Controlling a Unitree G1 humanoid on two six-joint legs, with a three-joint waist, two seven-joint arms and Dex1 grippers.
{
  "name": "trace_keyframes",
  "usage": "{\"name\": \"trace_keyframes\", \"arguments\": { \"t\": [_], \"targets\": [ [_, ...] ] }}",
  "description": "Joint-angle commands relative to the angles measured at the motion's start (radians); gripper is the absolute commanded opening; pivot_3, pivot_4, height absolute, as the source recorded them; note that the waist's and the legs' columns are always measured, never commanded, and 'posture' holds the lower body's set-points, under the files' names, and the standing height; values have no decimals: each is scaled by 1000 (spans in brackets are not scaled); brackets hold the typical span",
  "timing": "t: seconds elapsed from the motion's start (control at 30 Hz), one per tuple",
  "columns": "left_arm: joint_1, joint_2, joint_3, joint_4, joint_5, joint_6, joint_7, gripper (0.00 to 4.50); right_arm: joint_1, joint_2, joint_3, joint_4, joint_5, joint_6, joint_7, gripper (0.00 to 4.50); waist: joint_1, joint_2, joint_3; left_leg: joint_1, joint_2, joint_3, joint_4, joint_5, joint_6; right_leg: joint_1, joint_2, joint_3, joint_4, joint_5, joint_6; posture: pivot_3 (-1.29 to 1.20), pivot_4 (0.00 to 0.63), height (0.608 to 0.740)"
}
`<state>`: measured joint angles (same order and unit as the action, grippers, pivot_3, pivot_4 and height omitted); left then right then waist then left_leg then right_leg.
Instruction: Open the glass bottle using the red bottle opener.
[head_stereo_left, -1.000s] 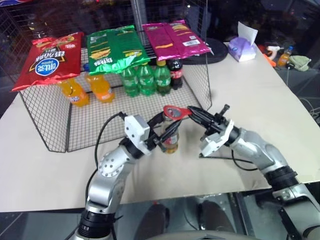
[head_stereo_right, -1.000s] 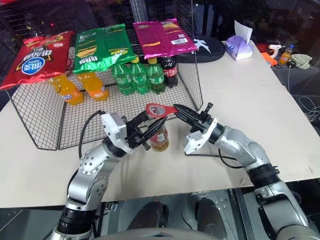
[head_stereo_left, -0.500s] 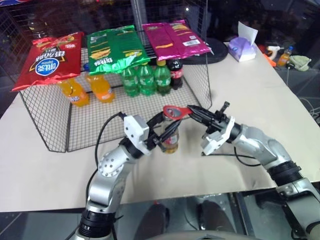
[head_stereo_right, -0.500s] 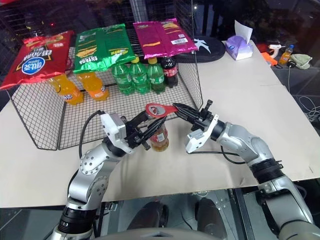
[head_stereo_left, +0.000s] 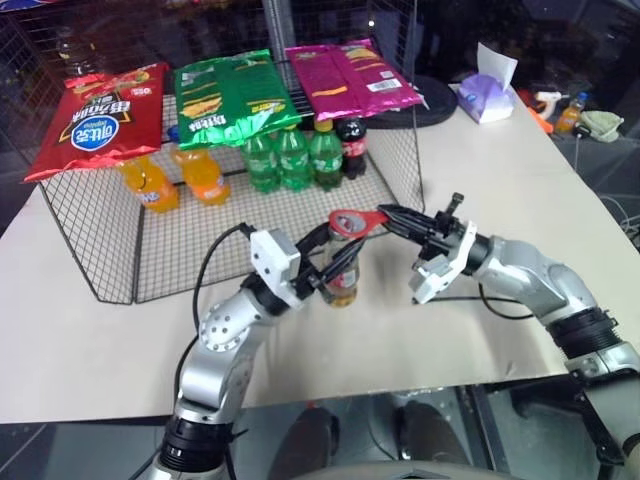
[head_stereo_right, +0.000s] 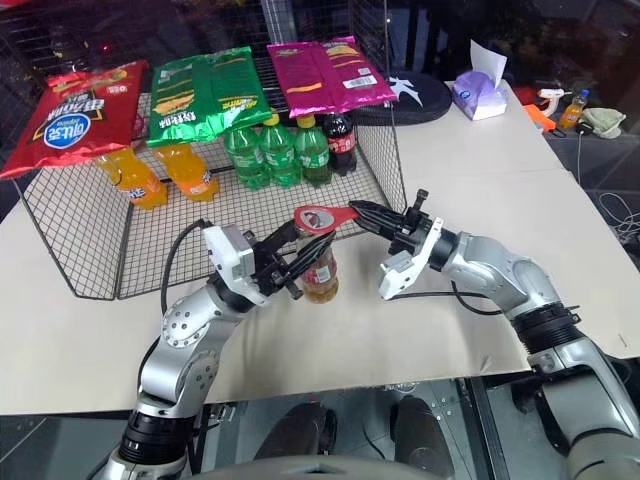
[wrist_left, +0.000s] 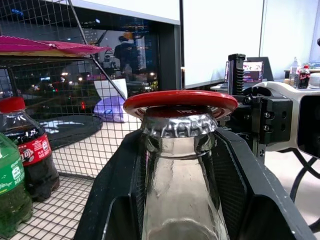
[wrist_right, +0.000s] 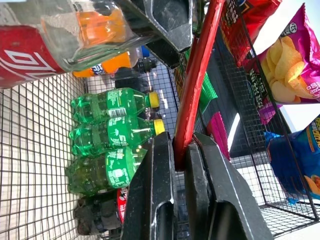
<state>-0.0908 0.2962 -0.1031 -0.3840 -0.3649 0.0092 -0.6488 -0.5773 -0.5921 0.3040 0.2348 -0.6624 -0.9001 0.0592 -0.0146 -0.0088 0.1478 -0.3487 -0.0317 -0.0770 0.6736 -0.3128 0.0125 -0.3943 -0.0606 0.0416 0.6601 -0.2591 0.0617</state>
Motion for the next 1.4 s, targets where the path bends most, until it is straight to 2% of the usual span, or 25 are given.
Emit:
{"name": "trace_keyframes", "arguments": {
  "t": [0.03,0.67,1.4],
  "targets": [
    [4,5,-16,8,17,-2,-6,1464,-23,-30,-32,5,-1,10,5,0,0,0,0,0,0,0,0,0,0,0,0,0,0,0,0,0,150,740],
    [21,10,-24,1,18,-5,7,1464,-89,-56,-76,-17,-3,27,-16,0,1,-2,3,0,0,0,-2,0,0,0,-1,0,-2,0,0,0,150,740],
    [19,12,-33,8,18,-7,11,1464,-158,-98,-104,-16,-88,37,-90,0,2,-3,7,-2,0,0,-2,0,0,-2,-1,-1,-3,0,0,0,150,740]
  ]
}}
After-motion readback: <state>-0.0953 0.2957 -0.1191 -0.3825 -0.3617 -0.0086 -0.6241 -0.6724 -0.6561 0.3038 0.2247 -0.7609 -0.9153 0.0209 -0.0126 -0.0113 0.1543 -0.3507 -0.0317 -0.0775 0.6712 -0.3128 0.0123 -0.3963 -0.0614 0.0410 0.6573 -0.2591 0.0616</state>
